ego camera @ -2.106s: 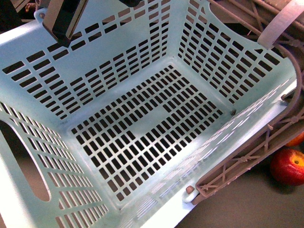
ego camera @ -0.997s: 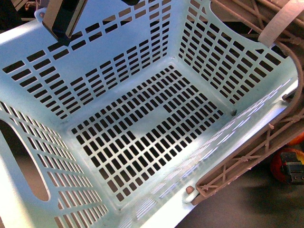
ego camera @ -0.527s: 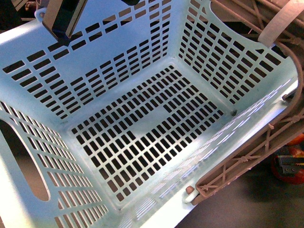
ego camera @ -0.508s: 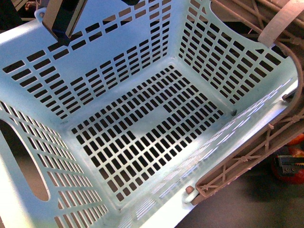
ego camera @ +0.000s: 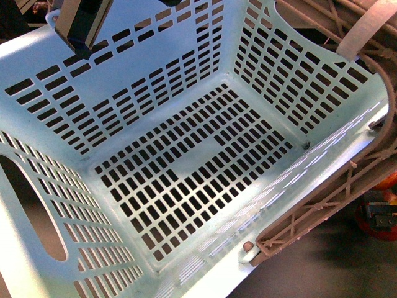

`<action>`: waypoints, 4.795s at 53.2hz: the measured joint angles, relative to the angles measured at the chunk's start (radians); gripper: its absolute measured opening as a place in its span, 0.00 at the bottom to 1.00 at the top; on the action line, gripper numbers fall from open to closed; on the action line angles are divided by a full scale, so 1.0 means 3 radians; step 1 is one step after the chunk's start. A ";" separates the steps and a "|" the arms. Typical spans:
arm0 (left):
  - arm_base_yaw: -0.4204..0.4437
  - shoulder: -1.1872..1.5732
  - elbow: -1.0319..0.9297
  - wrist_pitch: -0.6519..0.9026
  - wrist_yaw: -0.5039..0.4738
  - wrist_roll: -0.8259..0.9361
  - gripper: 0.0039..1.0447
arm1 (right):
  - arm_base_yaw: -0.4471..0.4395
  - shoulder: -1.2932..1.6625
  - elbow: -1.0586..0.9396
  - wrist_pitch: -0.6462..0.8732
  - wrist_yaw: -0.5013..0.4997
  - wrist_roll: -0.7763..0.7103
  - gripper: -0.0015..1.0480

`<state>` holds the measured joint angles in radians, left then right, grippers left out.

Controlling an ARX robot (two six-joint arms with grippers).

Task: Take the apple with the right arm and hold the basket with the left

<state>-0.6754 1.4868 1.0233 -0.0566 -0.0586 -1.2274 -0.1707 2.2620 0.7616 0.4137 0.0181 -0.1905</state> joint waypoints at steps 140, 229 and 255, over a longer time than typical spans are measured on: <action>-0.0005 0.0014 -0.0001 -0.0001 -0.0005 0.0024 0.16 | 0.0557 -0.4854 -0.2111 0.0847 -0.0060 0.0635 0.06; -0.0004 0.0014 -0.0001 -0.0001 -0.0005 0.0023 0.16 | 0.0562 -0.7499 -0.2480 -0.1358 -0.0060 0.0637 0.02; -0.0005 0.0014 0.0000 -0.0001 0.0001 0.0022 0.16 | 0.0562 -0.7519 -0.2480 -0.1375 -0.0060 0.0636 0.67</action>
<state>-0.6769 1.4910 1.0233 -0.0570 -0.0582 -1.2209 -0.0021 0.0063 0.0177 0.0013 0.0002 0.0002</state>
